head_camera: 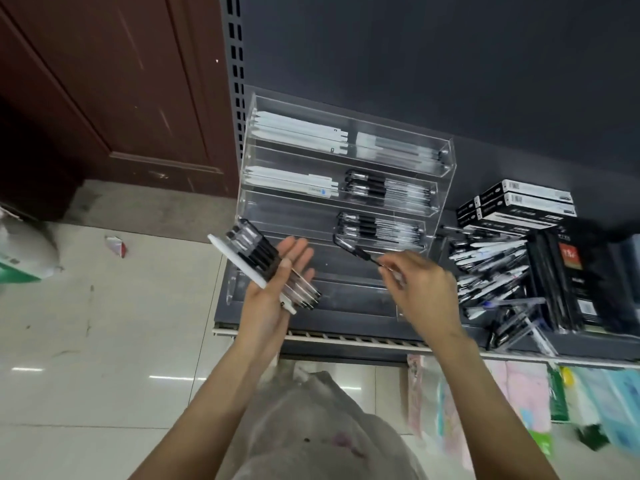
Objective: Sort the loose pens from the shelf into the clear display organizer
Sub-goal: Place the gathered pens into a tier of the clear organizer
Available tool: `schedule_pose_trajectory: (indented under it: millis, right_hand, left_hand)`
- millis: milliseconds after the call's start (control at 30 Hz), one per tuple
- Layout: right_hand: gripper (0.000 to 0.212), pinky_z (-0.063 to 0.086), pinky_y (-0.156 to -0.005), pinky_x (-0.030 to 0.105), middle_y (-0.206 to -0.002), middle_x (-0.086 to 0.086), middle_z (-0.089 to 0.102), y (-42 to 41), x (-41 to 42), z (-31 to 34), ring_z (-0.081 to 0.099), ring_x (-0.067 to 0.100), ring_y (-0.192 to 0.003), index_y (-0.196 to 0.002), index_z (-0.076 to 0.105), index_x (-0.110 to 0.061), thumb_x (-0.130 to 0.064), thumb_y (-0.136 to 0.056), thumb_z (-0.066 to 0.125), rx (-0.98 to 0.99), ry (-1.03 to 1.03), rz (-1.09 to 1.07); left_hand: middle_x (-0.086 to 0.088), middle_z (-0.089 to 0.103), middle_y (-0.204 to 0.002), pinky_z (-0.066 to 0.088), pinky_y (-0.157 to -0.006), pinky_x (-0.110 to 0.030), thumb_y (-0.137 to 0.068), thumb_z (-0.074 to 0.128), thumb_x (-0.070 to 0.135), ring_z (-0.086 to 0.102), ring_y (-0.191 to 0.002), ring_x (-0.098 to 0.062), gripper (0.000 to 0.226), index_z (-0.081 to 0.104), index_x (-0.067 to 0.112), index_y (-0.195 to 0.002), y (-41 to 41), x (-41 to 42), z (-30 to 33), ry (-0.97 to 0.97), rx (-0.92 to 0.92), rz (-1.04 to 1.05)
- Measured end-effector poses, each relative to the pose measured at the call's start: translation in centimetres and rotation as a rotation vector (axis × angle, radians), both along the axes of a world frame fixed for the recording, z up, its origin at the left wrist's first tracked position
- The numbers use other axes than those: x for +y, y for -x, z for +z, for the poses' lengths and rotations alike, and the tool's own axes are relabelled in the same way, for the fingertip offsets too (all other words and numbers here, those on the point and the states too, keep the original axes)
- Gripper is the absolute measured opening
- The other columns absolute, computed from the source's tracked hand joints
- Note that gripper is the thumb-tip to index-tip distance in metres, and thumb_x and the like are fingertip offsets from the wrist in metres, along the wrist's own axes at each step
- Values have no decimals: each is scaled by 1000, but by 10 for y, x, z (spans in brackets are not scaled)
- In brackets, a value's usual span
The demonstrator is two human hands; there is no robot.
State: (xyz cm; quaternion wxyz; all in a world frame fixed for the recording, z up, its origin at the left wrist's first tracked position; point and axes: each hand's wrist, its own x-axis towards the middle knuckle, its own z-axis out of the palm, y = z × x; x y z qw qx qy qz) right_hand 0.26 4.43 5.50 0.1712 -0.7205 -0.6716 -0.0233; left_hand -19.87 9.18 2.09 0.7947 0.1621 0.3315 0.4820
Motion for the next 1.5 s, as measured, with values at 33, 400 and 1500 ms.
schedule_pose_trajectory:
  millis: [33, 400, 1500]
  right_hand:
    - [13, 52, -46, 27, -75, -5, 69, -8, 2, -7, 66, 16, -60, -85, 70, -19, -13, -75, 77, -64, 26, 19]
    - [23, 52, -83, 31, -108, -7, 68, -38, 42, -41, 64, 15, -97, -111, 67, -25, -21, -97, 50, -270, 531, 254]
    - [20, 57, -81, 35, -96, -5, 72, -29, 21, -23, 68, 10, -89, -101, 70, -18, -8, -85, 68, 213, 271, 91]
  left_hand:
    - [-4, 67, -119, 53, -92, -33, -89, 46, 11, 62, -114, -20, 33, 55, 11, -121, 3, 4, -3, 14, -16, 18]
    - [0, 72, -102, 54, -90, -34, -98, 36, 5, 67, -101, -18, 27, 56, 9, -117, -3, 2, -6, 42, 39, 40]
    - [-3, 66, -119, 55, -89, -35, -96, 44, 9, 62, -113, -20, 28, 61, 16, -118, -16, -11, -20, 61, 180, -21]
